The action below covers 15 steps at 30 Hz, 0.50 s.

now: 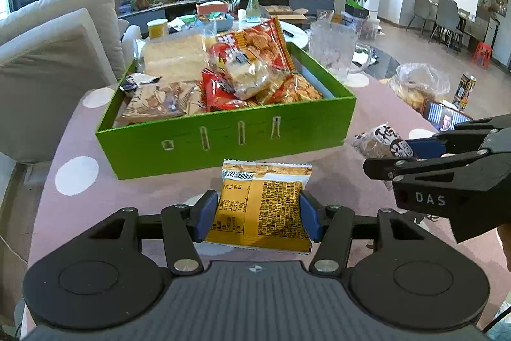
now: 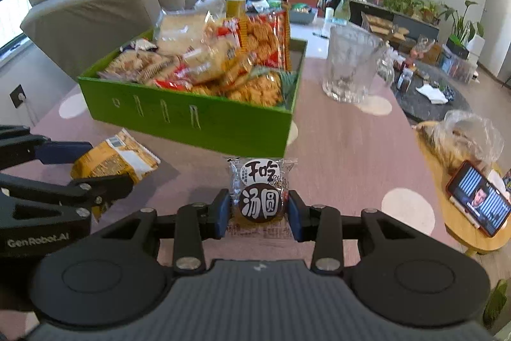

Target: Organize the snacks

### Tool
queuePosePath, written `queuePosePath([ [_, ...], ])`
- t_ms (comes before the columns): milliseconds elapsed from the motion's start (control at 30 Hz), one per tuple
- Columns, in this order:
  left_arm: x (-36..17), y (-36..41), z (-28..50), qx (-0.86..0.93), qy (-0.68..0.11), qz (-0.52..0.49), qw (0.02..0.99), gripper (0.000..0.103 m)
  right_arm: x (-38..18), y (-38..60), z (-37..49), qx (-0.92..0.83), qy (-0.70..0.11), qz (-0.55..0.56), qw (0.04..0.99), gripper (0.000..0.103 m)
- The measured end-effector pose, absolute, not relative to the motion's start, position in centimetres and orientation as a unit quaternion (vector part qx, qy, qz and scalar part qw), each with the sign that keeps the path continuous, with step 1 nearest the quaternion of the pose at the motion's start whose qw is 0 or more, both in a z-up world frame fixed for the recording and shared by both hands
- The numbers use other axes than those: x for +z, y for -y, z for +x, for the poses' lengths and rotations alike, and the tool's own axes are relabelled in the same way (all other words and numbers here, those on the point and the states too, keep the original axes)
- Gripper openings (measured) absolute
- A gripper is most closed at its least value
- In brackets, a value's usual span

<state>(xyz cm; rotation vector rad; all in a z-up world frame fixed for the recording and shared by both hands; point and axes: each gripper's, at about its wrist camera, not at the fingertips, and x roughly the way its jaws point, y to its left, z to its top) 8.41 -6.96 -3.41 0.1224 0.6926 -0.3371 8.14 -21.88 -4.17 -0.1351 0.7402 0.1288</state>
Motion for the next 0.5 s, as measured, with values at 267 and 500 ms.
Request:
queuePosePath([
  [267, -2.1, 5.4, 7.9, -0.151, -0.319, 0.048, 0.934, 0.052, -2.1, 20.5, 7.4, 0.077, -0.330, -0.069, 0.938, 0.079],
  [500, -1.0, 4.6, 8.2, -0.142, -0.301, 0.044, 0.942, 0.052, -0.9, 19.3, 7.9, 0.089, -0.312, -0.069, 0.943, 0.079],
])
